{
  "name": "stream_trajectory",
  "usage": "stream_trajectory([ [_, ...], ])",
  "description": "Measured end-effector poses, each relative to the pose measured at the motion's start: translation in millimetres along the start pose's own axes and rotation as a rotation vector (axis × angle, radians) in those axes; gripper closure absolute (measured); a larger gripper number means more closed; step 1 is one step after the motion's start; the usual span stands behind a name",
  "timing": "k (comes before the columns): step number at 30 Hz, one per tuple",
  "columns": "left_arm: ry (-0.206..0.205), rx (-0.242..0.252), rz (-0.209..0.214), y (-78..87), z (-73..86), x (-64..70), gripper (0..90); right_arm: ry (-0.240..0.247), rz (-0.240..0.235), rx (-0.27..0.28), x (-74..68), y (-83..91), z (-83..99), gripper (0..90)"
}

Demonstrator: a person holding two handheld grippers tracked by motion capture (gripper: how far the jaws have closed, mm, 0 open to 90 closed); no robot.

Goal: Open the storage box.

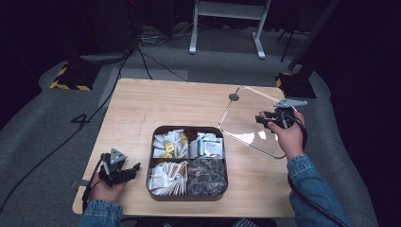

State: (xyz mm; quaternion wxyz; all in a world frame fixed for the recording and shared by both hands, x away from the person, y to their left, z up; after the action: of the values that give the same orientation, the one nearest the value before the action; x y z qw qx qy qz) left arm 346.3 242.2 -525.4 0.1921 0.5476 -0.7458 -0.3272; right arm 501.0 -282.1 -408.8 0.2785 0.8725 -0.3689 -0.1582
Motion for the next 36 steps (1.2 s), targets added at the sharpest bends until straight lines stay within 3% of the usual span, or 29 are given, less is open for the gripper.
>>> stream_trajectory([
  [8,0.000,0.000,0.000,0.0,0.0,0.0,34.7,-0.032,0.025,-0.030,17.9,-13.0,10.4,58.2],
  [14,0.000,0.000,0.000,0.0,0.0,0.0,34.7,-0.002,0.045,-0.061,26.0,-26.1,19.9,58.2],
  [19,0.000,0.000,0.000,0.0,0.0,0.0,34.7,-0.033,0.044,-0.082,32.9,-35.8,28.9,58.2],
  [36,0.000,0.000,0.000,0.0,0.0,0.0,34.7,-0.081,0.076,-0.138,45.5,-55.9,57.4,58.2],
])
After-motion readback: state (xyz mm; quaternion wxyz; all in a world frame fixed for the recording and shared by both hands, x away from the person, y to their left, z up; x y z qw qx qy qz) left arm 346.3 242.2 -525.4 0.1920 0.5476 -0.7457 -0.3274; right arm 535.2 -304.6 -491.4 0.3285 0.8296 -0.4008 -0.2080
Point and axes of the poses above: each handheld gripper's, and its own axes: y roughly backward along the jaws, z roughly out of its underside, x roughly to its right, the point moved 3 cm from there along -y, roughly forward along the jaws, and after that the axes turned 8 degrees about -z, right-handed, at the moved point
